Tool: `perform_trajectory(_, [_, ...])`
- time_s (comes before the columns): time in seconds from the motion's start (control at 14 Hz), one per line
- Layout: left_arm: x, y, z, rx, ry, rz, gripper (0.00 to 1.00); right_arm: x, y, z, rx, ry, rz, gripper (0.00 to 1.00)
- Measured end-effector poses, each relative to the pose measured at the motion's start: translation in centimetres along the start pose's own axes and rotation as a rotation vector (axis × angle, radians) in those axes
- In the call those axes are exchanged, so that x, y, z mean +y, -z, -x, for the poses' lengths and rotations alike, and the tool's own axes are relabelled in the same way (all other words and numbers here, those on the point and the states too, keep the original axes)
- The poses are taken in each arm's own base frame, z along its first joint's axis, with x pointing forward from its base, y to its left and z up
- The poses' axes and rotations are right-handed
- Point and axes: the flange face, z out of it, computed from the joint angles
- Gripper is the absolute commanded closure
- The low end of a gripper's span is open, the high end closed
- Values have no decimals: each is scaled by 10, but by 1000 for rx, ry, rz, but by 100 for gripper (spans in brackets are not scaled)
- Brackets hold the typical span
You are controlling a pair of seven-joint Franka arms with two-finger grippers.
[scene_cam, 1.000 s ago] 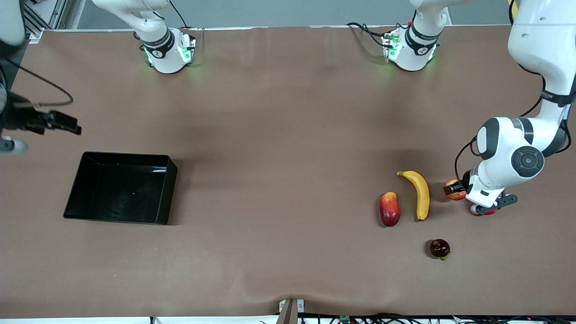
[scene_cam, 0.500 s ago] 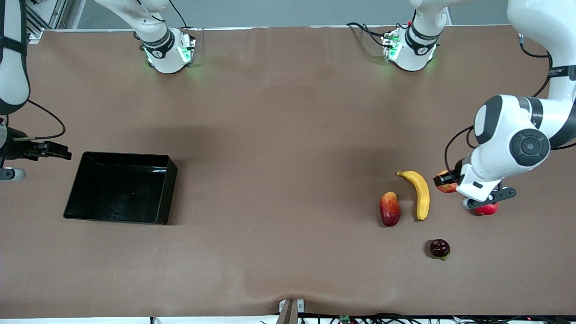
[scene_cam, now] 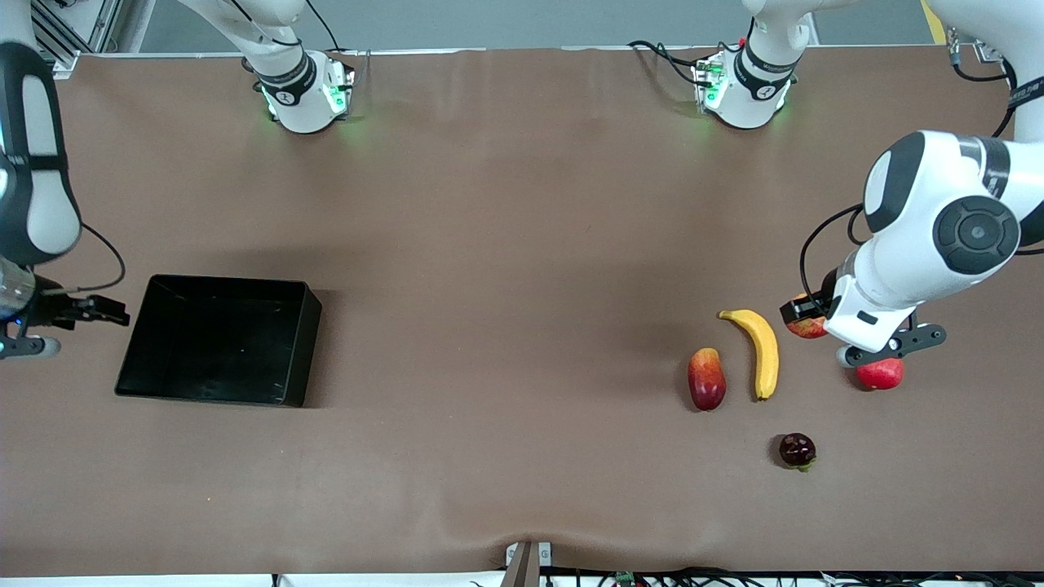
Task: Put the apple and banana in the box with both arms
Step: 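Grasp the rim of the black box with the right gripper, then drag the black box toward the fruit with the right gripper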
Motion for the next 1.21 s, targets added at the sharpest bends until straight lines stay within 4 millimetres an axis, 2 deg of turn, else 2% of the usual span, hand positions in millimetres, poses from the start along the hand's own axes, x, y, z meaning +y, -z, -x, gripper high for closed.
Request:
perform_trajectory(0.29, [9,13,5,-11,3,53,100,4,-61,-8,0,0,3,0])
perform_trajectory(0.36, [9,16,6,-14,9,66,100,3,-73,-8,-7,0,-2,22])
perform_trajectory(0.43, [10,18,6,-17,21,75,100,2,-83,-8,-16,-1,-8,74])
perform_trajectory(0.5, [12,19,7,-17,32,78,100,1,-92,-7,-26,-3,-15,100])
perform_trajectory(0.71, [26,26,14,-12,45,90,100,-1,-102,-6,-39,-4,-23,100])
perform_trajectory(0.93, [36,30,19,-10,66,94,100,-5,-95,-14,-23,6,-20,100])
perform_trajectory(1.07, [37,30,19,-11,66,94,100,-12,-74,-24,-4,14,-26,100])
perform_trajectory(1.21, [38,30,20,-11,72,93,100,-28,-39,-35,-9,52,-41,100])
